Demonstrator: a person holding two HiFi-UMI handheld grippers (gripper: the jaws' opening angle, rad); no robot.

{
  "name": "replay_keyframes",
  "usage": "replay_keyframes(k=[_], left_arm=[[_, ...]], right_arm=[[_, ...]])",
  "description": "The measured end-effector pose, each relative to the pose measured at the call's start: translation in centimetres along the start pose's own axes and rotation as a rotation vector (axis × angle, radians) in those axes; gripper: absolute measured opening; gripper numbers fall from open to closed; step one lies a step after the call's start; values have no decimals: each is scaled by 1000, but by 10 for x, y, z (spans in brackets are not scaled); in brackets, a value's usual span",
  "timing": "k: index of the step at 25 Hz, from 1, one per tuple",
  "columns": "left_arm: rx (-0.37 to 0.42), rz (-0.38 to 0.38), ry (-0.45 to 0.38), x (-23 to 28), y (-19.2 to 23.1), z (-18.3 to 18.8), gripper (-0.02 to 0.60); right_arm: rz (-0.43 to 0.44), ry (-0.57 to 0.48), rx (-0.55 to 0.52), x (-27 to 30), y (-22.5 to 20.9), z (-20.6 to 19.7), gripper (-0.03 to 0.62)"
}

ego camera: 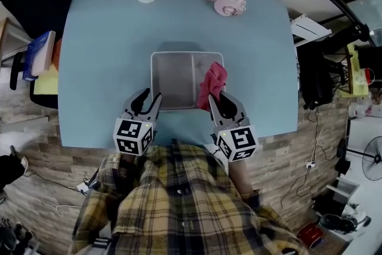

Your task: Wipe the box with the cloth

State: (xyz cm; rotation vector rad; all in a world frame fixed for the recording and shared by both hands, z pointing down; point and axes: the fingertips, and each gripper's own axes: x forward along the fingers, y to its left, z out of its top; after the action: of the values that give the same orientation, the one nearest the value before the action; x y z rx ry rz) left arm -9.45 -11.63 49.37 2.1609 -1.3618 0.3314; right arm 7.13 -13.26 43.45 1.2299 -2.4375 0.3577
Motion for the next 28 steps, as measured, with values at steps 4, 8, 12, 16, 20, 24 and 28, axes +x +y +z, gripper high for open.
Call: replay_keyframes(k=[4, 8, 12, 16, 20, 24, 28], left_arm=[[-7, 11, 34, 5, 4, -13, 144], [-14, 19, 63, 10, 9, -23, 143], [-10, 25, 88, 17, 8, -31, 135], [-19, 14, 91, 19, 9, -34, 132], [-34, -3, 84, 19, 10, -34, 135], [-69, -24, 78, 19, 11, -35, 132], [-78, -33, 77, 19, 10, -33, 131]], right_arm=[[12, 10, 1, 3, 1, -4, 54], [21, 14, 2, 7, 1, -6, 54], [33, 21, -4, 10, -1, -7, 54], [49, 26, -7, 17, 3, -6, 54], [93, 31, -36, 29, 13, -1, 54], [146, 29, -83, 45, 25, 6, 54], [192, 20, -143, 62, 35, 18, 54]])
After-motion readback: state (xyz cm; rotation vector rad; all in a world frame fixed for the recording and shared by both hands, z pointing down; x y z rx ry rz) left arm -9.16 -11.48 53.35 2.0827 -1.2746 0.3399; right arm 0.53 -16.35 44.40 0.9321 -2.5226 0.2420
